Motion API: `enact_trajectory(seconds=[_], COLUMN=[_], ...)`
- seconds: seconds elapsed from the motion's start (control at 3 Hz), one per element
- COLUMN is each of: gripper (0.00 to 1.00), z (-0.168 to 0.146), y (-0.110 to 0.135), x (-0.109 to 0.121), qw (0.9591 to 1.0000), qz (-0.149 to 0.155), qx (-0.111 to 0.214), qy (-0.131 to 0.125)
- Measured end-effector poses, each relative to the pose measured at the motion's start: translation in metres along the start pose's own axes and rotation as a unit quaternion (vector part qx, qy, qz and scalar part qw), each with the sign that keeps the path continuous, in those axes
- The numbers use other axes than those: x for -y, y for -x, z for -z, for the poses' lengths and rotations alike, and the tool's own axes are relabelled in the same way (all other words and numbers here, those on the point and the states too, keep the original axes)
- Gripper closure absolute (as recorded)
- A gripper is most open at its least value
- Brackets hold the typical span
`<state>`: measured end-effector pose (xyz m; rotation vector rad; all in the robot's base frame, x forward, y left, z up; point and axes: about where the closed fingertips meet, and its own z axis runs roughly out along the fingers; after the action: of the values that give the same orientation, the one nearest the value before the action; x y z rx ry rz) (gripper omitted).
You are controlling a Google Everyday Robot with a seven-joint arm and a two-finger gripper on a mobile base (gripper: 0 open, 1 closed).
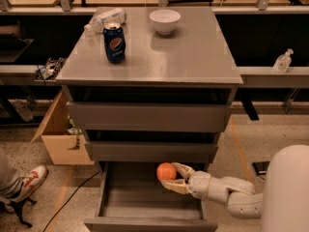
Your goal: Pick orange from bottom drawer and place on counter
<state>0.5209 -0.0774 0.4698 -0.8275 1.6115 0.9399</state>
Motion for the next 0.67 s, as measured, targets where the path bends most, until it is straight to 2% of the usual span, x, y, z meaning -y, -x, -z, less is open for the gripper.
enact_trajectory(seconds=[0.33,0.67], gripper=[1.00,1.00], z=[-0.017,-0.034], y=[0.050,0.099], x=[-0.022,-0.041], qw=[0.9977,0.9910], qz=[0.045,0.097], qx=[0.011,0.020], qy=[0.050,0.091])
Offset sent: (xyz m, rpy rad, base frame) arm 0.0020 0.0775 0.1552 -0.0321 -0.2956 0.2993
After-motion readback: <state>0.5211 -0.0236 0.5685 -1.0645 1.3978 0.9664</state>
